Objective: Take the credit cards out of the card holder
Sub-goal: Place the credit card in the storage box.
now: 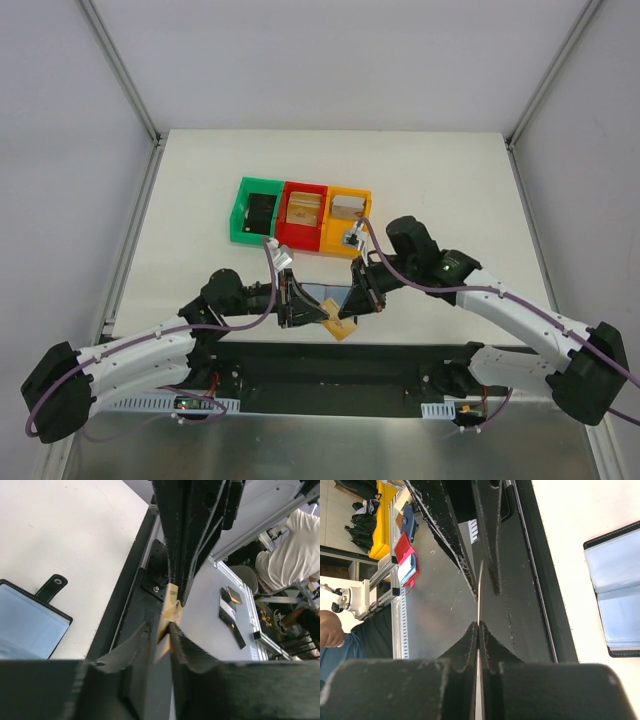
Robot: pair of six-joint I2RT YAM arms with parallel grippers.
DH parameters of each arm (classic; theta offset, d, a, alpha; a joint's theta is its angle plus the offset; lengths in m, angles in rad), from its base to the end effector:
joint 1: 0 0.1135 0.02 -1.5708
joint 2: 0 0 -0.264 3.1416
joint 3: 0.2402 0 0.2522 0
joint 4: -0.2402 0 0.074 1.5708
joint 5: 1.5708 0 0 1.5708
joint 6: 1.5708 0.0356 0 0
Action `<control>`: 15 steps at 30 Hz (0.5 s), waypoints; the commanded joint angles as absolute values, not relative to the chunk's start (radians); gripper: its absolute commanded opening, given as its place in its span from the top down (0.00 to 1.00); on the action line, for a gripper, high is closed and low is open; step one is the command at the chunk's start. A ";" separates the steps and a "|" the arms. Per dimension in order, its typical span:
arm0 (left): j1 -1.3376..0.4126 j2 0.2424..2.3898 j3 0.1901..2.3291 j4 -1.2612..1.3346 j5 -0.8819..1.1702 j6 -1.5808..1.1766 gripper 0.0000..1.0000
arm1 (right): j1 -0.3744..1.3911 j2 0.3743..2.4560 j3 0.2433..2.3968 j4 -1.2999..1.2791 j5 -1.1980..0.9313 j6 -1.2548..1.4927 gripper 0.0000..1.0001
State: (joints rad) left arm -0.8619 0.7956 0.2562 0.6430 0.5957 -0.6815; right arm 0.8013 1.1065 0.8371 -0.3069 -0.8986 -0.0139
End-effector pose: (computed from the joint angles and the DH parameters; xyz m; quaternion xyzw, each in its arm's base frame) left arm 0.1015 -0.1490 0.2384 0.2748 0.6178 -0.6360 0.3719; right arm 0.1432 0.1878 0.2898 -0.5040 0.6447 0.5174 0.2504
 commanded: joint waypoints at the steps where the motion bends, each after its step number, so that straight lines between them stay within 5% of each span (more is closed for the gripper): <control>1: -0.854 0.785 0.287 0.724 0.624 -0.673 0.90 | 0.810 1.106 0.885 -0.324 -0.916 -0.049 1.00; 2: -0.854 0.782 0.281 0.726 0.621 -0.672 0.96 | 0.811 1.104 0.884 -0.321 -0.905 -0.048 0.98; 6: -0.853 0.755 0.244 0.781 0.578 -0.690 1.00 | 0.798 1.089 0.868 -0.276 -0.885 -0.011 0.57; 10: -0.853 0.706 0.164 0.866 0.485 -0.730 1.00 | 0.770 1.051 0.802 -0.131 -0.865 0.102 0.50; 15: -0.853 0.672 0.110 0.957 0.414 -0.781 1.00 | 0.764 1.031 0.730 0.052 -0.867 0.225 0.52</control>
State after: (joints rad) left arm -0.8619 0.6930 0.1314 0.8181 0.4862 -0.7319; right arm 0.7681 1.0576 0.7704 -0.1471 -0.8677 0.1059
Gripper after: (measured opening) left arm 0.004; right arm 0.497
